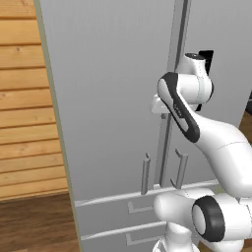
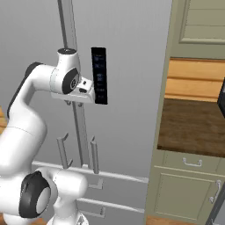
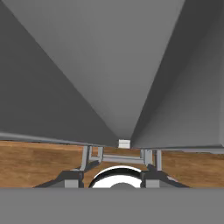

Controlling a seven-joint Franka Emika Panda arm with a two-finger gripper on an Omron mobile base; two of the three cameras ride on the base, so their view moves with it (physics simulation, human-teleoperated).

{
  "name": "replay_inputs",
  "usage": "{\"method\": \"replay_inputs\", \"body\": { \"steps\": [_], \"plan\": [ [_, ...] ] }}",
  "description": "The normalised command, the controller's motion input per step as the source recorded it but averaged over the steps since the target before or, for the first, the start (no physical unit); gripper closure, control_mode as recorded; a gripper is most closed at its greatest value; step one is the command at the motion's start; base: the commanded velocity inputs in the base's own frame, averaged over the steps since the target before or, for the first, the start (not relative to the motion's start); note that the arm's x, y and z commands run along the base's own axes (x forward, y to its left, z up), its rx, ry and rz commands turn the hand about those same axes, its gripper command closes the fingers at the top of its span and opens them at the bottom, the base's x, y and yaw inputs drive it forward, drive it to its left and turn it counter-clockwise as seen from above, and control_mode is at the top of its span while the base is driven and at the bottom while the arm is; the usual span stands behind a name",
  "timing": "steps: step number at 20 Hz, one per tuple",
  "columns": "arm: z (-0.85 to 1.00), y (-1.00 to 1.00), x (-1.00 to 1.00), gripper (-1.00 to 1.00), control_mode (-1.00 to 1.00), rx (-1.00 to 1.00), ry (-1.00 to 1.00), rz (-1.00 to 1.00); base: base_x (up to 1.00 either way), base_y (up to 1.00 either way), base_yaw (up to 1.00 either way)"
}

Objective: Take the strawberry from the fridge and place it on top of the pancake, located on the dining counter.

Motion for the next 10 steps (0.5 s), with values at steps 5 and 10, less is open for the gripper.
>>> {"method": "replay_inputs", "body": {
  "steps": [5, 10],
  "plan": [
    [0.00, 0.00, -0.30, -1.00, -1.00, 0.00, 0.00, 0.00, 0.00, 0.00, 0.00],
    [0.00, -0.01, -0.92, -1.00, -1.00, 0.00, -0.02, 0.00, 0.00, 0.00, 0.00]
  ]
}}
